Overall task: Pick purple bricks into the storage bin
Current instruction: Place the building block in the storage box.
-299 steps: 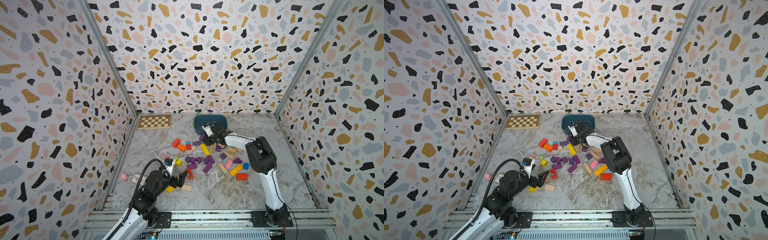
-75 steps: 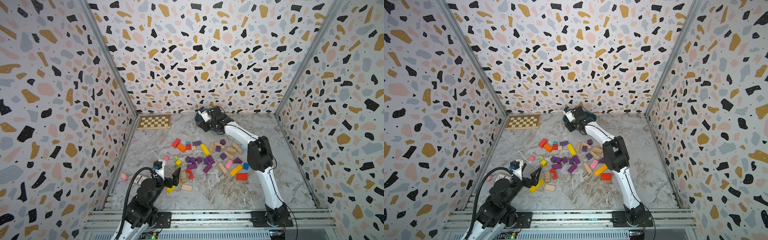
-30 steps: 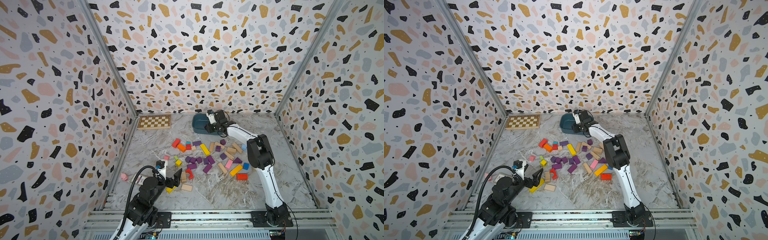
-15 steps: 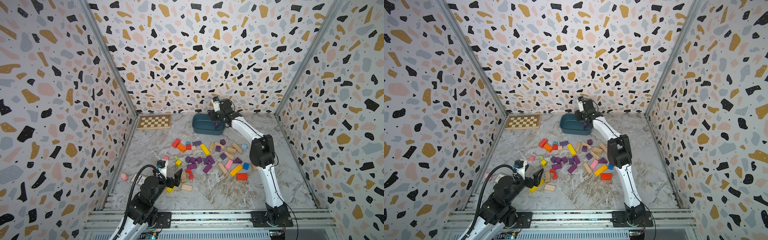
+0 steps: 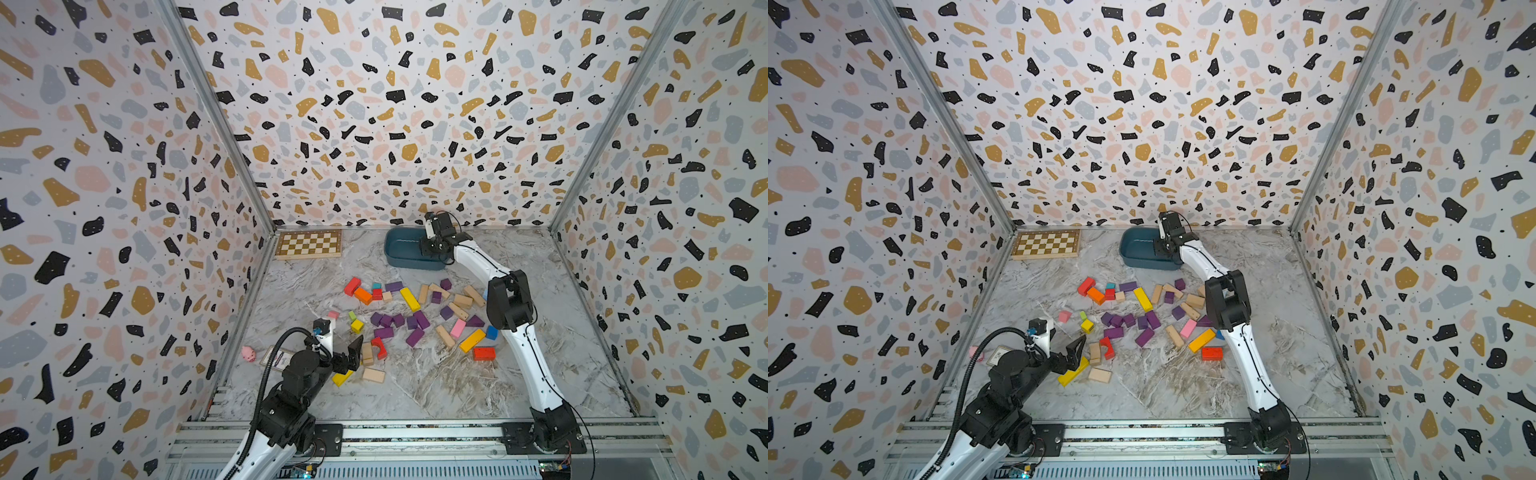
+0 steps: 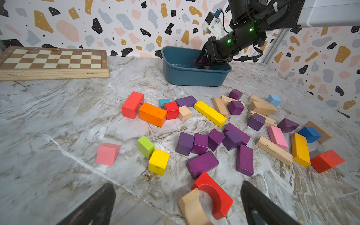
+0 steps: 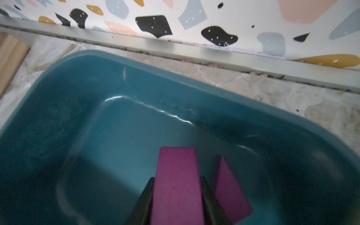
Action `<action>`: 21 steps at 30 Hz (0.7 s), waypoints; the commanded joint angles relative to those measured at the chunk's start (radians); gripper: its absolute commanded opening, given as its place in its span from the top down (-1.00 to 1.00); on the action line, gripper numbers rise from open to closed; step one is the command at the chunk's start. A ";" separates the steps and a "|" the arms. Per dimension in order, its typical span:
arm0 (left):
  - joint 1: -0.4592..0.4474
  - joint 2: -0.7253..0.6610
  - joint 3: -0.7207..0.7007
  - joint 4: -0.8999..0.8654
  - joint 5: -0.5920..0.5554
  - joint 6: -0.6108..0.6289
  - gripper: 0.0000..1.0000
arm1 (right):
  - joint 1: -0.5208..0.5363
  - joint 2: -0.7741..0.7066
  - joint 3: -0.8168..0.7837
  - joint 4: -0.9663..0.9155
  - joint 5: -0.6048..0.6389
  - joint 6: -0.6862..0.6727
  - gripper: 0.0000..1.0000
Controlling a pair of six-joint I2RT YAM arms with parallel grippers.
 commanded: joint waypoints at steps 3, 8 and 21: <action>-0.002 -0.002 -0.002 0.043 -0.017 -0.011 -0.98 | 0.000 -0.025 0.044 -0.034 0.048 0.035 1.00; -0.002 -0.003 -0.003 0.045 -0.014 -0.010 -0.98 | -0.002 -0.015 0.044 -0.035 0.064 0.043 1.00; -0.002 0.027 0.000 0.066 -0.002 -0.004 -0.97 | -0.014 0.001 0.053 -0.023 0.063 0.045 0.62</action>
